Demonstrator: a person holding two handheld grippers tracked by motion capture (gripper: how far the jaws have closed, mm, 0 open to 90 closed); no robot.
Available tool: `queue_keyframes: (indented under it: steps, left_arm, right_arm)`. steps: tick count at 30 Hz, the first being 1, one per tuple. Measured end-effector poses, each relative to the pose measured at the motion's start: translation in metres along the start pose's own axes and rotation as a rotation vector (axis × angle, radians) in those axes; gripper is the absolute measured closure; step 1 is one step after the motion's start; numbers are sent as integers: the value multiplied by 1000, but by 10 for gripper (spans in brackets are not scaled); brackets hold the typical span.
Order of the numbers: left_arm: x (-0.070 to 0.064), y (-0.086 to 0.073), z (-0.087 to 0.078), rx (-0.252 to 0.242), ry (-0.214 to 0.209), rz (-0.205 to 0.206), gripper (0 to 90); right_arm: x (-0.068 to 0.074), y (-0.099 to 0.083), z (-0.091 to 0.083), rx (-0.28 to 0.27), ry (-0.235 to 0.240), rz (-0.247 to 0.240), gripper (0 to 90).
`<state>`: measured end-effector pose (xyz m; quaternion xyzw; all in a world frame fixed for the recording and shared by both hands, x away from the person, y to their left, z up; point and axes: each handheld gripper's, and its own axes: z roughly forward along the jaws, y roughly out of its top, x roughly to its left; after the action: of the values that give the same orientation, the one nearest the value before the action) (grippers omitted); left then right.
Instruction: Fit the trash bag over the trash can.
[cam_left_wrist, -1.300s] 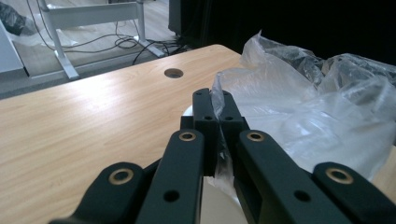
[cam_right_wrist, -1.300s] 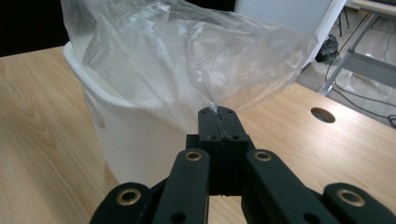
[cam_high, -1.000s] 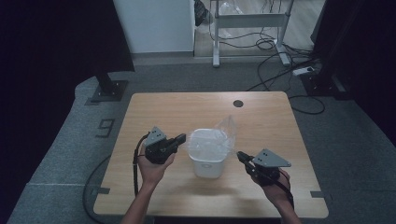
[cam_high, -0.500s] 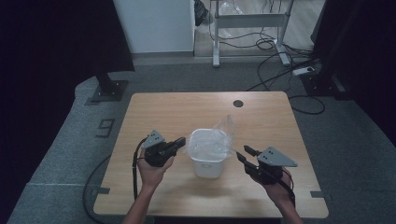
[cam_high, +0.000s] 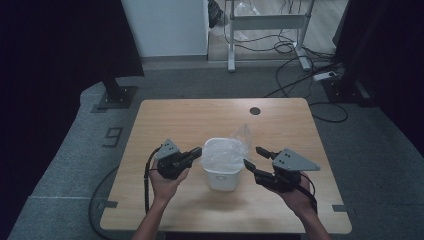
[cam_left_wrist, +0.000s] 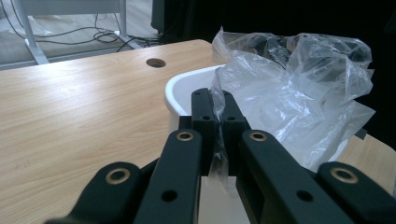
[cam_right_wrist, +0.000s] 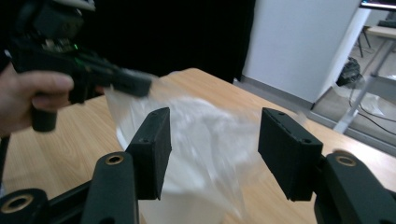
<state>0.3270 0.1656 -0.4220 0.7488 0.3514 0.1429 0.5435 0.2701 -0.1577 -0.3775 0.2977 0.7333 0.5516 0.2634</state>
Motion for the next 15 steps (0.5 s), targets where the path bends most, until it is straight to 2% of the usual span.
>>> queue_keyframes:
  steps: [4, 7, 12, 15]
  left_arm:
    - [0, 0, 0, -3, -6, 0, 882]
    - [-1, -1, 0, -6, -9, -2, 881]
    - [-1, -2, -1, -8, -13, -1, 880]
    - [-1, -3, -2, -9, -15, -4, 879]
  right_arm:
    - [2, 13, 15, 4, 33, 4, 438]
    - [5, 15, 27, 24, 45, 1, 440]
    - [10, 6, 45, 71, 63, 5, 452]
    - [8, -4, 52, 96, 81, 40, 456]
